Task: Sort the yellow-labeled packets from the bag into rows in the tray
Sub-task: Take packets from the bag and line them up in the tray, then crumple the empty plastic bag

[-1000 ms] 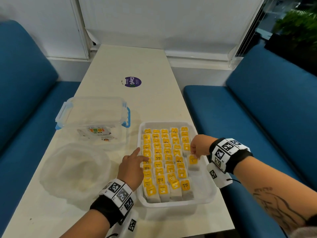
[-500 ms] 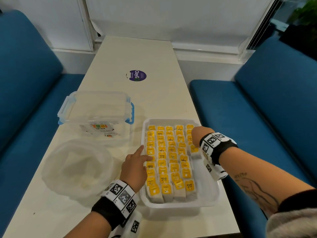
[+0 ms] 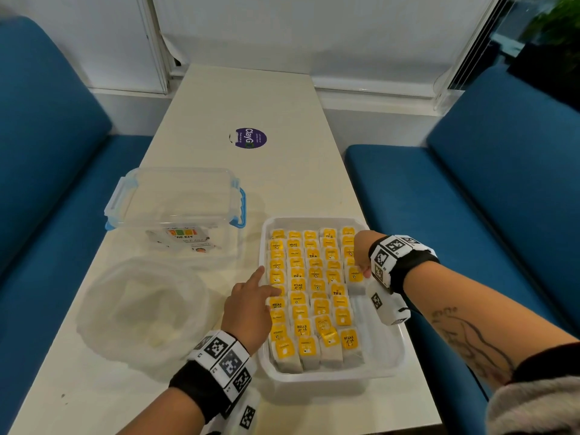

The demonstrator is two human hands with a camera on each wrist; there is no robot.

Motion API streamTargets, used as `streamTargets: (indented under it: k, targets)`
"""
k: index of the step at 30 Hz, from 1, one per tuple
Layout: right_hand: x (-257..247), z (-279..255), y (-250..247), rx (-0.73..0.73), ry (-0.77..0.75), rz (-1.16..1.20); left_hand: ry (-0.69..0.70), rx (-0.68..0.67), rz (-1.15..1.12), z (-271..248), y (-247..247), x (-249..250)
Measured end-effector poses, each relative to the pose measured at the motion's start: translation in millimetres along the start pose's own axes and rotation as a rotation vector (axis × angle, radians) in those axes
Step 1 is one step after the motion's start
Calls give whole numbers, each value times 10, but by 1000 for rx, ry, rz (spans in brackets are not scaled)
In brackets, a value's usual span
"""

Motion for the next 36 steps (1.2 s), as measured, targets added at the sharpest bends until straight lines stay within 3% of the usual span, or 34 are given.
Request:
streamTargets:
  k: [7,13,17,20,24,27,31,36]
  targets:
    - [2,-40,0,98,64,147,17,-16,32,-5,-6,9]
    - [45,-197,-312,209,121,270,60,-66,10,-12,-134,30]
    - [-189,-429,-664,234,12,468,112,129,-104,1,-562,22]
    - [-617,-707,-929,290,-116,792,106,328,-130,-22,-968,-106]
    - [-1383,-944,-1074,231,-288,1009,7,546,-128,-137,-1410,-502]
    - [-1925,-1077,-1088,182,-403,1056,-140,598,-41,-255,-1575,-864]
    - [-2384,-1138,-970,163,-434,1044,-334,519,-15,-372,-1558,-1292]
    - [-2669,-1076,-805,107,-427,943,-431,378,-327,-440,-1332,-1617]
Point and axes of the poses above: each hand's wrist, its own z-axis towards the middle knuckle, its own y-axis out of the palm, x = y × z, the point moved 5 cm from there along z, towards the middle knuckle, and after that the axes turned 11 degrees about x, right-handed, at the moved point
